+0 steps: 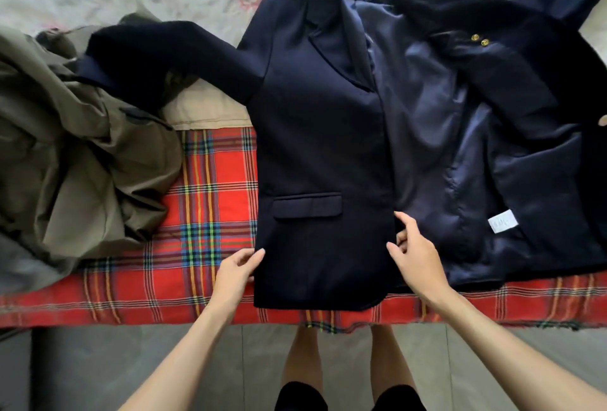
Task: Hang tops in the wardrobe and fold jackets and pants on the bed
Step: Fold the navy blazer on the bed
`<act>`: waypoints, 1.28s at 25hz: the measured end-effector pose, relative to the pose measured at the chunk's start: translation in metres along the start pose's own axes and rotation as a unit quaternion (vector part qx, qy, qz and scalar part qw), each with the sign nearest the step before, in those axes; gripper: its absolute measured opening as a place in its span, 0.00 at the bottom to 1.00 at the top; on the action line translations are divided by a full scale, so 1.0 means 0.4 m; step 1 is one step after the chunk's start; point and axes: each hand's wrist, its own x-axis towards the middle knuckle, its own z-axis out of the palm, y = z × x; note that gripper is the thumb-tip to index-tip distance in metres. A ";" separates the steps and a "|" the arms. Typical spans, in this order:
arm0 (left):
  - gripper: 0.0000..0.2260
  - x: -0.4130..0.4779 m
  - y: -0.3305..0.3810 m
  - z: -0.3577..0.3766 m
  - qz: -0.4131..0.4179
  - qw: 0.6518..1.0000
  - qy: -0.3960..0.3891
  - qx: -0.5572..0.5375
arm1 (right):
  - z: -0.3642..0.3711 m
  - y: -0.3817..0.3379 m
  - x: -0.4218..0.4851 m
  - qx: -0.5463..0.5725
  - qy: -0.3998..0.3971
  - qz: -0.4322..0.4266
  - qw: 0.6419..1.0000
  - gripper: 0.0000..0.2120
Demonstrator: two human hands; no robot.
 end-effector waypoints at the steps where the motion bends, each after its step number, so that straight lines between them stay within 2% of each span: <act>1: 0.10 -0.004 0.001 0.001 -0.003 1.000 0.005 -0.007 | 0.004 0.000 0.000 0.006 0.008 -0.005 1.000 0.28; 5: 0.11 0.002 -0.019 -0.014 0.049 0.998 -0.013 0.044 | 0.006 0.019 -0.019 0.004 0.011 -0.039 0.999 0.31; 7: 0.09 -0.002 -0.019 -0.007 0.080 0.993 -0.014 0.083 | 0.001 0.049 -0.039 -0.080 0.012 -0.107 0.991 0.34; 8: 0.08 -0.008 -0.016 0.003 0.097 0.989 0.001 0.112 | -0.001 0.076 -0.050 -0.145 0.014 -0.160 0.976 0.35; 10: 0.07 -0.024 -0.013 0.032 0.124 0.978 0.047 0.164 | -0.014 0.137 -0.072 -0.284 0.003 -0.263 0.922 0.39; 13: 0.07 -0.031 -0.013 0.062 0.135 0.969 0.098 0.181 | -0.038 0.192 -0.074 -0.421 -0.026 -0.329 0.845 0.46; 15: 0.05 -0.033 -0.009 0.072 0.134 0.973 0.092 0.162 | -0.036 0.183 -0.063 -0.455 -0.026 -0.344 0.821 0.45; 19: 0.06 -0.022 0.022 0.057 0.122 0.988 0.026 0.093 | -0.028 0.131 -0.028 -0.454 -0.017 -0.380 0.806 0.31; 21: 0.07 -0.048 0.031 0.034 0.139 0.987 0.040 0.071 | -0.049 0.111 -0.027 -0.408 -0.007 -0.424 0.809 0.29; 23: 0.09 -0.089 0.005 0.003 0.163 0.979 0.099 0.074 | -0.066 0.099 -0.051 -0.348 -0.007 -0.466 0.813 0.27; 25: 0.13 -0.119 -0.035 -0.017 0.140 0.978 0.117 0.101 | -0.060 0.105 -0.092 -0.338 -0.023 -0.476 0.812 0.27; 26: 0.12 -0.120 -0.053 -0.017 0.108 0.981 0.101 0.123 | -0.051 0.111 -0.105 -0.338 -0.043 -0.463 0.818 0.30; 27: 0.10 -0.111 -0.068 -0.014 0.072 0.983 0.078 0.148 | -0.044 0.113 -0.109 -0.340 -0.076 -0.421 0.837 0.32; 28: 0.07 -0.096 -0.072 -0.005 0.050 0.984 0.062 0.162 | -0.039 0.117 -0.104 -0.329 -0.112 -0.348 0.871 0.34; 29: 0.03 -0.078 -0.061 0.007 0.041 0.984 0.058 0.165 | -0.036 0.108 -0.094 -0.298 -0.147 -0.257 0.908 0.34; 30: 0.01 -0.061 -0.036 0.020 0.041 0.986 0.060 0.152 | -0.032 0.087 -0.079 -0.242 -0.153 -0.200 0.937 0.33; 32: 0.10 -0.013 0.033 0.034 0.049 0.992 0.086 0.084 | -0.024 0.018 -0.023 -0.118 -0.065 -0.190 0.972 0.28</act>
